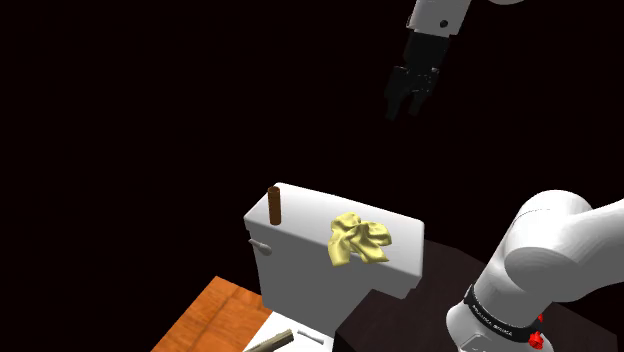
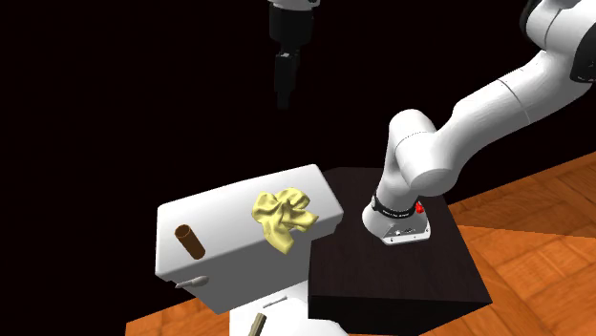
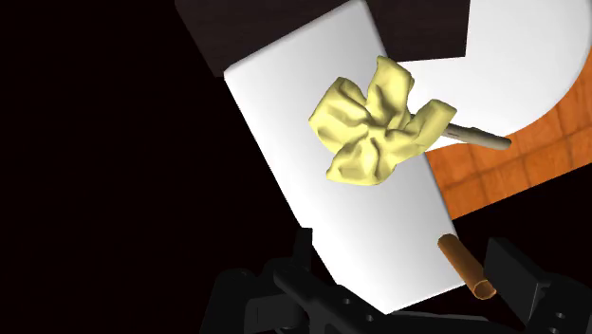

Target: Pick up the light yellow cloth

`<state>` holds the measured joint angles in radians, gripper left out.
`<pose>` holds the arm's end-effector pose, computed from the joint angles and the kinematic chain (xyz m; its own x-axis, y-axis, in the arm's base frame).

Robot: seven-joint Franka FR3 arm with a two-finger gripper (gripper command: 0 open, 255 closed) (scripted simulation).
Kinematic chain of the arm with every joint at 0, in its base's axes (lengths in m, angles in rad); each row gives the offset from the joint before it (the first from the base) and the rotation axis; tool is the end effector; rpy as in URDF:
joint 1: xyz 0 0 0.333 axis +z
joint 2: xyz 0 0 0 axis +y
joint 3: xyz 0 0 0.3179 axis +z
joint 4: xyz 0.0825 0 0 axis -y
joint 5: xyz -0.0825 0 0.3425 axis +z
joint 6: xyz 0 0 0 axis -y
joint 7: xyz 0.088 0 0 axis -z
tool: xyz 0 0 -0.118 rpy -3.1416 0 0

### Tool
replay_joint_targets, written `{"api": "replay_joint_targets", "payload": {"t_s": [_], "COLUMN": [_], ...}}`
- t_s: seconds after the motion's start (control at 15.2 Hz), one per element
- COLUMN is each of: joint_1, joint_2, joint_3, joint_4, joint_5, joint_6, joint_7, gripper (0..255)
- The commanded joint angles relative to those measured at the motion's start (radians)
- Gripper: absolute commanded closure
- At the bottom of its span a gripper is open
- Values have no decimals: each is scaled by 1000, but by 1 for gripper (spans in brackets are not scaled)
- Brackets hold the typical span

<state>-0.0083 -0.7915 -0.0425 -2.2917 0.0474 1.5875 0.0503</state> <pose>0.2654 -0.0130 0.6117 0.9924 -0.0915 0.0827 -0.0847 -0.9930 -0.0817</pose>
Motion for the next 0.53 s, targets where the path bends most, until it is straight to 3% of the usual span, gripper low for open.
{"api": "replay_joint_targets", "payload": {"t_s": [0.0,0.46], "joint_1": [0,-9], "joint_2": [0,-70], "joint_3": [0,75], "joint_4": [0,-256], "joint_5": [0,36], "joint_6": [0,153], "joint_7": [0,115], "gripper": [0,0]}}
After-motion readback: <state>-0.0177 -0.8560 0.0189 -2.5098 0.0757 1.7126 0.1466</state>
